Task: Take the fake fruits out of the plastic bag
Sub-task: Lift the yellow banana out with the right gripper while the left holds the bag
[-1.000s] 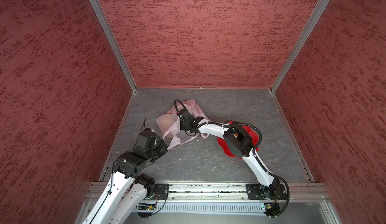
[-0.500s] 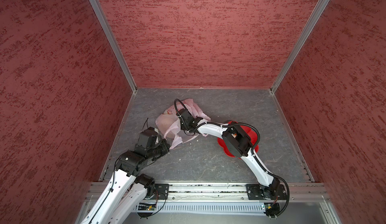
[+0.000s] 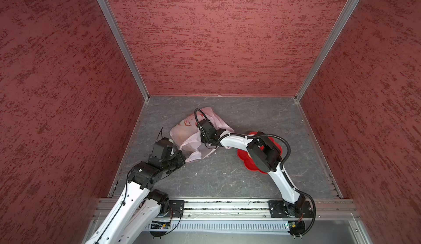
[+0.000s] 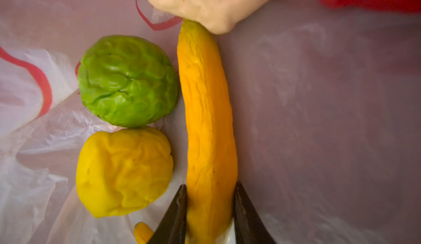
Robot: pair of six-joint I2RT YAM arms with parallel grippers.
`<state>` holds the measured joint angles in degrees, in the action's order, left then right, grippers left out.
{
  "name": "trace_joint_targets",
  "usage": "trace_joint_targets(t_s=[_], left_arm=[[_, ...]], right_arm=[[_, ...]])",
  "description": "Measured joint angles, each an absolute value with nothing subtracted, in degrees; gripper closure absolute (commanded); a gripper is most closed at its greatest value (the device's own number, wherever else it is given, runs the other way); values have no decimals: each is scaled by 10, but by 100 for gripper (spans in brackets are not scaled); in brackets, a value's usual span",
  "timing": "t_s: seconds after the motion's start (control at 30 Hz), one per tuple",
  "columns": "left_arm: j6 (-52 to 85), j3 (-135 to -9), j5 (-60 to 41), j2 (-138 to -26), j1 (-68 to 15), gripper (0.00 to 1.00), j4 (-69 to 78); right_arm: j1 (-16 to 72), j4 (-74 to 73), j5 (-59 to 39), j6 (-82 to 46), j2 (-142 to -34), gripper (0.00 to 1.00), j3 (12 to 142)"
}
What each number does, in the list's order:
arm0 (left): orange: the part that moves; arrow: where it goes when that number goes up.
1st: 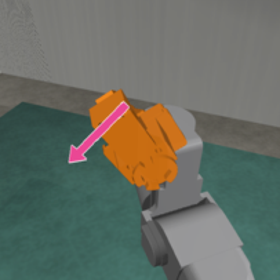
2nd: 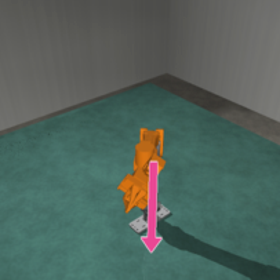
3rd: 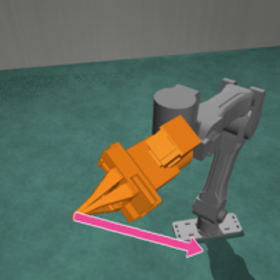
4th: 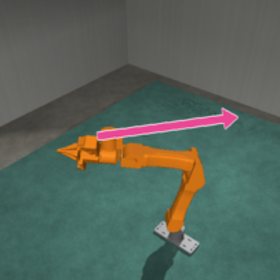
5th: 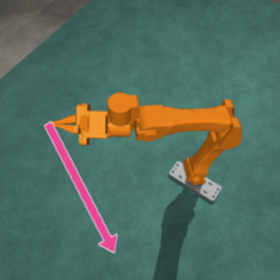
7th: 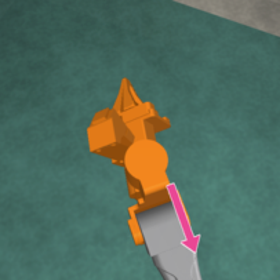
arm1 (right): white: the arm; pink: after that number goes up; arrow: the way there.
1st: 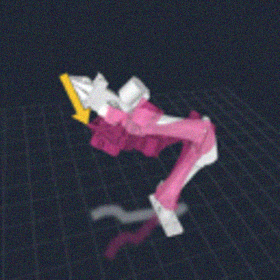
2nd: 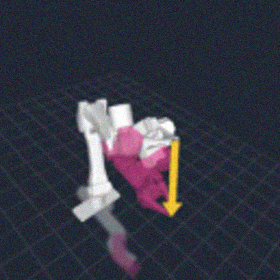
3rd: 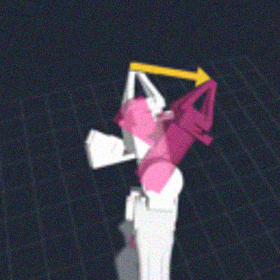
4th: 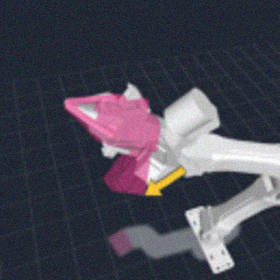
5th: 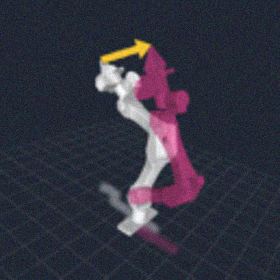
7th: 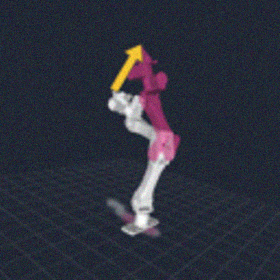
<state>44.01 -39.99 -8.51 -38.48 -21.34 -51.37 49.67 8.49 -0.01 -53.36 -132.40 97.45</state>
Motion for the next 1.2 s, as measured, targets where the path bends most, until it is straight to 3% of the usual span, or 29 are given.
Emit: trace_joint_targets(t_s=[1.2], left_arm=[[425,-402,-28,-367,-229,100,-473]], right_arm=[[496,189,39,-450,-1133,84,857]])
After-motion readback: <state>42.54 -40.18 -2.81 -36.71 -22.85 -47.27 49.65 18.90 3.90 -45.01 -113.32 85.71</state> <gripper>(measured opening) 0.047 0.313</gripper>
